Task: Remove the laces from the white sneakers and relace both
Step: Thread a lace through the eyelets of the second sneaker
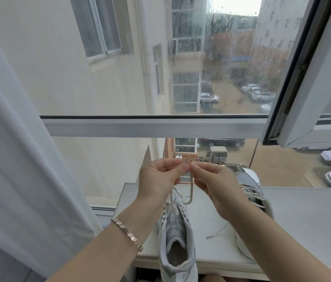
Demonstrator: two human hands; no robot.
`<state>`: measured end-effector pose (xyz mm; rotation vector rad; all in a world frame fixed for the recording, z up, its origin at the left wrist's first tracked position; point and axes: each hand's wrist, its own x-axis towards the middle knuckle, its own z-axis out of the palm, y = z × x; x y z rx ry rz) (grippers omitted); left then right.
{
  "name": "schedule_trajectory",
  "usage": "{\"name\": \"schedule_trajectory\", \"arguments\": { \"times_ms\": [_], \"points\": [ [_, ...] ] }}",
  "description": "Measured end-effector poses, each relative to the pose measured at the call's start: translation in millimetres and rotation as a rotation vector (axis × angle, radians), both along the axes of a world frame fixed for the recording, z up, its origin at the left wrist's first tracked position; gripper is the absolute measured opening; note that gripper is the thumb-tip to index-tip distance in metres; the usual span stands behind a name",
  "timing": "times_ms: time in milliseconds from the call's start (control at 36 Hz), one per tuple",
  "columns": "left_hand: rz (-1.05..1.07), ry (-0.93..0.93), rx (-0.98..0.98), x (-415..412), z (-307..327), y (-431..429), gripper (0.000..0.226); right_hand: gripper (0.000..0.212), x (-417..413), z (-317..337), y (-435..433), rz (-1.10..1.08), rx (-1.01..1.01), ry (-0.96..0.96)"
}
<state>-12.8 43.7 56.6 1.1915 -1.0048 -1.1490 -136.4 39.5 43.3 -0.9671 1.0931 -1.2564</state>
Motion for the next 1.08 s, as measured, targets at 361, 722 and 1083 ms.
{"name": "schedule_trajectory", "arguments": {
  "times_ms": [361, 722, 1083],
  "points": [
    [-0.071, -0.090, -0.044, 3, -6, -5, 0.023, 0.017, 0, -7, -3, 0.088, 0.026, -0.071],
    [-0.493, -0.338, -0.081, 13, -30, -16, 0.034, 0.020, 10, 17, -13, 0.075, -0.137, -0.208],
    [-0.484, -0.160, -0.209, 10, -11, -36, 0.044, 0.020, 7, 46, -29, 0.058, -0.223, 0.045]
  ]
}}
